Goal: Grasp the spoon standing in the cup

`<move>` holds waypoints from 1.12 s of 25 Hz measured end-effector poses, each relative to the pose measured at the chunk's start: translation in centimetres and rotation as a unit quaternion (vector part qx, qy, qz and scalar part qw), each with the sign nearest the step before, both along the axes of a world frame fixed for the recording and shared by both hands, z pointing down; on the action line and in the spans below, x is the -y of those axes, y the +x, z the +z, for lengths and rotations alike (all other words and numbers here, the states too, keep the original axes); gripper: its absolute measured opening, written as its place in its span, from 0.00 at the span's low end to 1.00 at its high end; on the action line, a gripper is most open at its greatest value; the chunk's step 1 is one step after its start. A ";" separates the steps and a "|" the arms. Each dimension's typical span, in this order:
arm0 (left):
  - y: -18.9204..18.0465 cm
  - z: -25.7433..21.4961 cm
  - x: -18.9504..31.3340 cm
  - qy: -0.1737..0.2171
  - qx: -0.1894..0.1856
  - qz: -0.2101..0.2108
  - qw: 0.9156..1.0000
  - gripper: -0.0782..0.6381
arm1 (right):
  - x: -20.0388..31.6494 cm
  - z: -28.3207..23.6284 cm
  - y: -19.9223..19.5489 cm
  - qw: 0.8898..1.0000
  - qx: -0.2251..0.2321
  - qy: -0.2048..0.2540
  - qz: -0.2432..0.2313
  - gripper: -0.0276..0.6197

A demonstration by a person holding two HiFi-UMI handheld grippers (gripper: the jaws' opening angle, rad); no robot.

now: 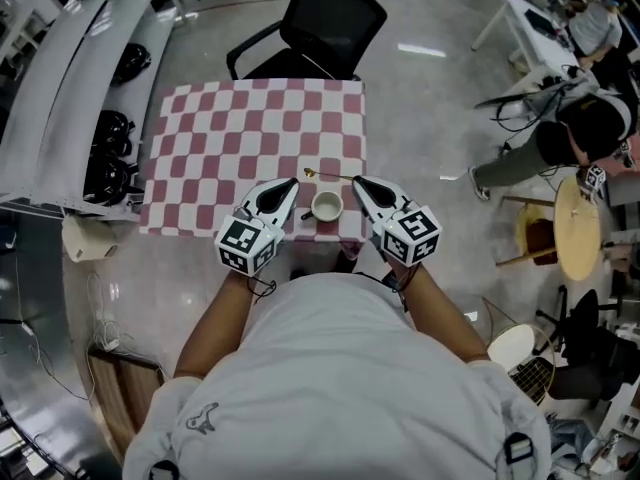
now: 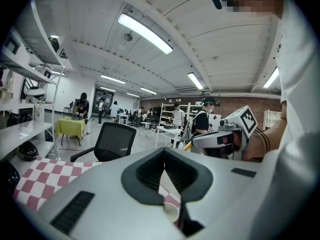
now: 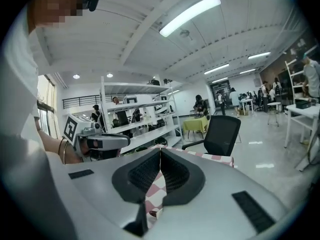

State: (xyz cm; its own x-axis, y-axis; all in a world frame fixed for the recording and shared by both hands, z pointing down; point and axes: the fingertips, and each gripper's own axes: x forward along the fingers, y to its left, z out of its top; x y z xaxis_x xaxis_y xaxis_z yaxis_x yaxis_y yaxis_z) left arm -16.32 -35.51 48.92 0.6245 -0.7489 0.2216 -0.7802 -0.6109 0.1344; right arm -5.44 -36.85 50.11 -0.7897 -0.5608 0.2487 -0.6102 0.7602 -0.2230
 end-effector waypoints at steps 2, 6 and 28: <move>-0.4 -0.5 -0.5 0.008 0.000 0.003 1.000 0.13 | -0.3 -0.9 -0.2 1.000 0.001 0.010 0.006 0.09; -1.2 -0.8 -1.6 0.013 -0.002 0.012 1.000 0.13 | -1.5 -1.8 -0.6 1.000 0.002 0.019 0.021 0.09; 2.0 -2.6 -6.6 0.038 0.006 0.016 0.999 0.13 | -6.3 -5.5 3.8 0.997 0.014 0.067 0.045 0.09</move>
State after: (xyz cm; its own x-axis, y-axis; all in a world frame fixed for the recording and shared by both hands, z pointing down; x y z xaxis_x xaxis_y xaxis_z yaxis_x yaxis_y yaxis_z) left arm -14.31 -28.88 46.34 0.6466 -0.7431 0.1726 -0.7610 -0.6441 0.0775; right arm -1.64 -30.58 44.63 -0.7402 -0.6563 0.1461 -0.6722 0.7269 -0.1404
